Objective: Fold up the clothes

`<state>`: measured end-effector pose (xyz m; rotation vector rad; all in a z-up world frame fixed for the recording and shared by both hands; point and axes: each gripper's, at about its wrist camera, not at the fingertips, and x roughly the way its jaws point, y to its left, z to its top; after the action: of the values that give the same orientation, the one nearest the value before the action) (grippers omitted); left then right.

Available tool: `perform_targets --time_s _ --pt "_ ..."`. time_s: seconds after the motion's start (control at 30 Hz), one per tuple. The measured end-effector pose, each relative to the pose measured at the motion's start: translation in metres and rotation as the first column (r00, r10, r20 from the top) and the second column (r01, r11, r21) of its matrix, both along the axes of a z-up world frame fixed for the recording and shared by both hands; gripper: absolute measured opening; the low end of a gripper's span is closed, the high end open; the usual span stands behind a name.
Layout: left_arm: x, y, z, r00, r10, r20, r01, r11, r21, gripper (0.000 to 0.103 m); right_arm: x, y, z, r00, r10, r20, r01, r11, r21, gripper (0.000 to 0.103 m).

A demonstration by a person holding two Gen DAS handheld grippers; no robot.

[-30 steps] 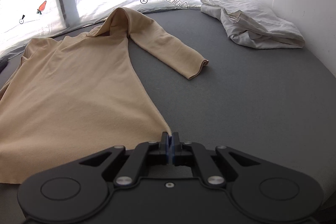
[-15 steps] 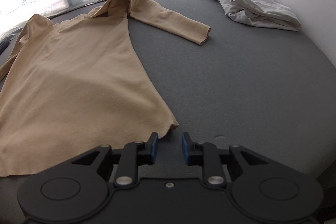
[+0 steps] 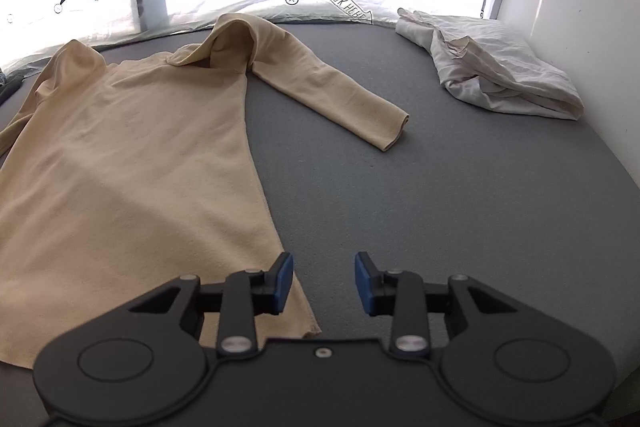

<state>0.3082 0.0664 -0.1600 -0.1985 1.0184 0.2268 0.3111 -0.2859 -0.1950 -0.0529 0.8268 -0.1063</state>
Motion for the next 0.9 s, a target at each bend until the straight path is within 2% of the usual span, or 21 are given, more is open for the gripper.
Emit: perform_targets --time_s 0.1,0.27,0.43,0.67,0.9 --pt "0.011 -0.004 0.001 1.000 0.024 0.019 -0.024 1.000 -0.002 0.083 0.013 0.003 0.001 0.997 0.074 0.016 -0.073 0.997 -0.021 0.022" --pt "0.045 -0.014 -0.001 0.998 0.025 0.051 -0.025 1.000 -0.006 0.083 0.045 0.008 0.005 0.982 0.183 0.047 -0.180 0.982 -0.063 0.022" --pt "0.104 -0.016 -0.002 0.997 0.015 0.070 -0.013 1.000 -0.028 0.086 0.103 0.016 0.009 0.966 0.250 0.065 -0.246 0.967 -0.064 0.022" --pt "0.198 -0.014 -0.012 0.994 0.064 0.089 -0.062 0.998 -0.023 0.087 0.189 0.043 0.008 0.940 0.332 0.071 -0.330 0.943 -0.041 0.022" --pt "0.263 -0.004 -0.039 0.996 0.072 0.043 -0.074 0.995 0.062 0.087 0.256 0.076 -0.009 0.914 0.400 0.064 -0.402 0.915 0.014 0.022"
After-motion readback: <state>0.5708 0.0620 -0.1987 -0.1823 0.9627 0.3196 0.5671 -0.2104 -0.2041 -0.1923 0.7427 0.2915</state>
